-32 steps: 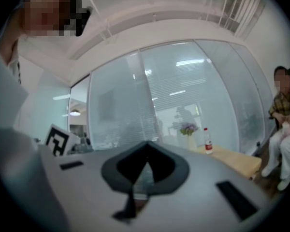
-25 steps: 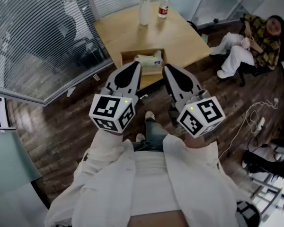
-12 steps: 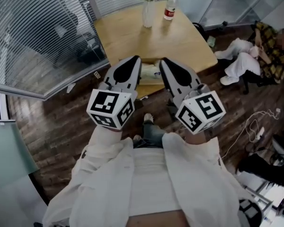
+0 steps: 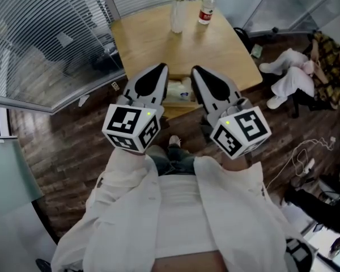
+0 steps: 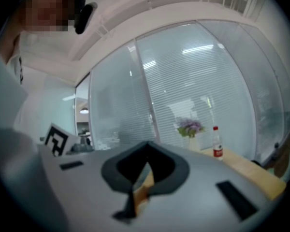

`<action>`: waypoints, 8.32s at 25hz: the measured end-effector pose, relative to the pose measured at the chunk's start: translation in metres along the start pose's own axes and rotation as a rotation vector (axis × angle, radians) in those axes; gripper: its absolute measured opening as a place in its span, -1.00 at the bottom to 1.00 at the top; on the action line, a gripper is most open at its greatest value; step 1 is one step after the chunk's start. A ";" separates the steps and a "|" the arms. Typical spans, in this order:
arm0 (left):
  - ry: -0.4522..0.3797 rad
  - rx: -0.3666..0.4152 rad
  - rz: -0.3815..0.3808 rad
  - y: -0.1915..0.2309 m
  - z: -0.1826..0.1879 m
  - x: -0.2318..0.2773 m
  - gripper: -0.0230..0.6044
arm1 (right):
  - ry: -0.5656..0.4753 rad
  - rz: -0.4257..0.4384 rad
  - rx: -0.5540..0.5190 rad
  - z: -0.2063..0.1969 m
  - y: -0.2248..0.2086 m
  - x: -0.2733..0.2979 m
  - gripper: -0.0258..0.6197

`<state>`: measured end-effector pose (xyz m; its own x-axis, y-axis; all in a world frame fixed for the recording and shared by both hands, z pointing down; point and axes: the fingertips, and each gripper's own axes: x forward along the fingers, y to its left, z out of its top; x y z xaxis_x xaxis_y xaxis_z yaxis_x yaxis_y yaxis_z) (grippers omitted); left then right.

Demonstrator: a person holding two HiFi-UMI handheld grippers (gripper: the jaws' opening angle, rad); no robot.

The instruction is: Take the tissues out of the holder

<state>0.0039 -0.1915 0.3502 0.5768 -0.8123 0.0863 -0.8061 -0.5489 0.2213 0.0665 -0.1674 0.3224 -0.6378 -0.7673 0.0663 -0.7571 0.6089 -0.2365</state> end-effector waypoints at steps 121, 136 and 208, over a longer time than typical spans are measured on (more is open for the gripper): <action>0.762 0.565 -0.470 0.002 -0.190 0.002 -0.90 | 0.149 -0.182 0.210 -0.102 -0.031 -0.019 -0.88; 0.621 0.540 -0.411 0.010 -0.139 -0.001 -0.90 | 0.116 -0.143 0.117 -0.071 -0.014 -0.002 -0.88; -0.369 0.164 -0.055 0.044 0.171 -0.012 -0.90 | -0.157 -0.018 -0.247 0.125 0.019 0.086 -0.88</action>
<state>-0.0613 -0.2398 0.1926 0.5578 -0.7804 -0.2827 -0.8028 -0.5937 0.0549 0.0150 -0.2473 0.2021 -0.6090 -0.7884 -0.0868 -0.7918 0.6108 0.0075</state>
